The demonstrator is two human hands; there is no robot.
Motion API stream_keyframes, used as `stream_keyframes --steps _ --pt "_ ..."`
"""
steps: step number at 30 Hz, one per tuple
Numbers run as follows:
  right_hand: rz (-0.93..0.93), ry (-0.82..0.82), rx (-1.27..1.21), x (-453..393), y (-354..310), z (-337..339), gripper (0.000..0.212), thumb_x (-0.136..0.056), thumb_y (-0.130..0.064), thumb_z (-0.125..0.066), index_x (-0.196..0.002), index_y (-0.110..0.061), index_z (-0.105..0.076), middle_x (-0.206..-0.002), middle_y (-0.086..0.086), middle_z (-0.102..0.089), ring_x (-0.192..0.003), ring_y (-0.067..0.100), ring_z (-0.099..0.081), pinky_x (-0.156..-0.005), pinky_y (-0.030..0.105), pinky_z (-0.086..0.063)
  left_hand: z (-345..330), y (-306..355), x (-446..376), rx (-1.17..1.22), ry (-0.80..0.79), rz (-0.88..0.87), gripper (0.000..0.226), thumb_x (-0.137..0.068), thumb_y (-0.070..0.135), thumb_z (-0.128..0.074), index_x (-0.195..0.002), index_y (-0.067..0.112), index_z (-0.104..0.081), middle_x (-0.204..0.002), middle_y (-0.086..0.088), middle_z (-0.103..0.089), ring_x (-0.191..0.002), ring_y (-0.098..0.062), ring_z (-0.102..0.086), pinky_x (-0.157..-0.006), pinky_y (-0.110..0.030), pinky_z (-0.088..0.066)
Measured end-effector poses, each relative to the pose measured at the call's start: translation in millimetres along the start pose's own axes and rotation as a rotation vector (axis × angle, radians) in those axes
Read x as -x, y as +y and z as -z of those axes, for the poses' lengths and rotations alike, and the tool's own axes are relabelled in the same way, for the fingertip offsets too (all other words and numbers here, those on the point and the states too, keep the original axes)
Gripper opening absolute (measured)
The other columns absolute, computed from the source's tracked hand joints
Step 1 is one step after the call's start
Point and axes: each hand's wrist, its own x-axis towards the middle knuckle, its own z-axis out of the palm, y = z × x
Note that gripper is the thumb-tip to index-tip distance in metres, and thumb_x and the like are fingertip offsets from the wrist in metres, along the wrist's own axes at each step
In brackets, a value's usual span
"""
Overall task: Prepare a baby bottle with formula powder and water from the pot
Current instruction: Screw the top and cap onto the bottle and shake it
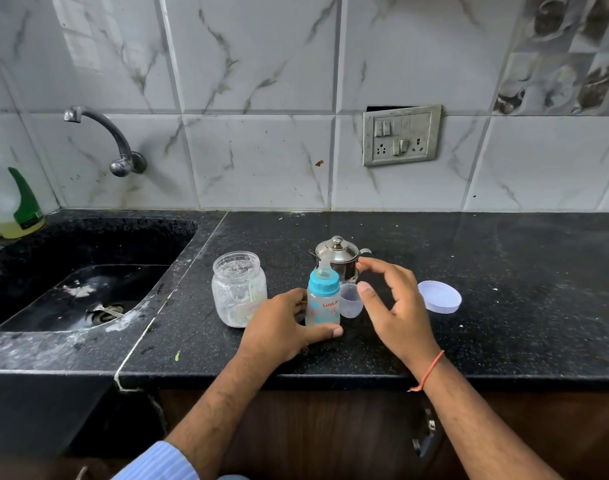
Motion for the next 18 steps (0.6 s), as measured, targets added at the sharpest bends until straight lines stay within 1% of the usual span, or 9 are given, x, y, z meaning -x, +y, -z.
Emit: stream_keyframes --steps 1,3,4,6,9,11,13,16,18 --pt "-0.037 0.008 0.011 1 4 4 0.037 -0.092 -0.035 -0.068 -0.129 -0.031 -0.069 -0.125 -0.023 -0.068 -0.129 0.009 -0.054 -0.109 0.026 -0.045 -1 -1 1 0.016 0.004 -0.008 0.09 -0.063 0.064 -0.1 -0.14 0.029 -0.07 -0.133 0.018 -0.077 -0.12 0.003 -0.071 -0.107 -0.025 -0.058" --pt "-0.152 -0.022 0.028 2 10 6 0.04 -0.085 -0.027 -0.076 -0.124 -0.032 -0.068 -0.118 -0.022 -0.069 -0.122 0.008 -0.057 -0.105 0.03 -0.048 -1 -2 2 0.028 0.008 -0.019 0.089 -0.063 0.065 -0.1 -0.14 0.03 -0.07 -0.132 0.019 -0.077 -0.119 0.004 -0.071 -0.107 -0.026 -0.059" --pt "-0.205 -0.047 0.034 1 11 6 0.043 -0.081 -0.027 -0.079 -0.122 -0.033 -0.067 -0.115 -0.021 -0.069 -0.119 0.008 -0.059 -0.102 0.032 -0.05 -1 -3 3 0.027 0.008 -0.022 0.09 -0.063 0.066 -0.1 -0.14 0.031 -0.069 -0.132 0.02 -0.077 -0.119 0.004 -0.071 -0.107 -0.026 -0.059" --pt "-0.291 -0.105 0.061 -1 10 4 0.048 -0.075 -0.037 -0.082 -0.12 -0.035 -0.066 -0.11 -0.019 -0.07 -0.114 0.007 -0.062 -0.098 0.033 -0.053 -1 -3 4 0.019 -0.004 -0.024 0.091 -0.064 0.063 -0.101 -0.143 0.032 -0.067 -0.135 0.02 -0.075 -0.122 0.003 -0.069 -0.109 -0.024 -0.057" --pt "-0.371 -0.212 0.161 -3 5 2 0.052 -0.075 -0.05 -0.09 -0.119 -0.037 -0.067 -0.111 -0.021 -0.07 -0.109 0.003 -0.064 -0.093 0.03 -0.056 0 -2 7 -0.021 0.013 -0.051 0.091 -0.068 0.057 -0.101 -0.147 0.032 -0.064 -0.137 0.021 -0.074 -0.126 0.004 -0.067 -0.107 -0.019 -0.053" --pt "-0.378 -0.258 0.203 -4 3 1 0.048 -0.075 -0.056 -0.089 -0.115 -0.038 -0.069 -0.109 -0.021 -0.071 -0.105 0.002 -0.065 -0.089 0.03 -0.058 0 -2 8 -0.041 0.022 -0.061 0.091 -0.069 0.056 -0.101 -0.148 0.033 -0.064 -0.139 0.021 -0.073 -0.125 0.005 -0.066 -0.106 -0.018 -0.053" --pt "-0.354 -0.269 0.213 -4 3 2 0.045 -0.075 -0.056 -0.089 -0.112 -0.04 -0.069 -0.108 -0.022 -0.073 -0.104 0.0 -0.066 -0.087 0.03 -0.059 0 -2 8 -0.035 0.022 -0.07 0.092 -0.069 0.057 -0.101 -0.149 0.033 -0.063 -0.141 0.019 -0.073 -0.126 0.004 -0.067 -0.107 -0.02 -0.054" --pt "-0.338 -0.251 0.106 -3 2 7 0.042 -0.077 -0.046 -0.09 -0.113 -0.041 -0.067 -0.11 -0.024 -0.075 -0.108 -0.005 -0.066 -0.092 0.026 -0.054 0 -2 9 -0.045 0.016 -0.078 0.092 -0.071 0.059 -0.099 -0.151 0.034 -0.062 -0.141 0.02 -0.073 -0.128 0.002 -0.067 -0.109 -0.024 -0.056" --pt "-0.3 -0.265 0.055 -5 -2 14 0.043 -0.078 -0.039 -0.091 -0.114 -0.041 -0.067 -0.111 -0.026 -0.076 -0.11 -0.006 -0.067 -0.093 0.025 -0.053 1 -1 10 -0.056 0.016 -0.084 0.09 -0.073 0.06 -0.097 -0.152 0.036 -0.063 -0.139 0.022 -0.073 -0.128 0.002 -0.067 -0.109 -0.026 -0.057"
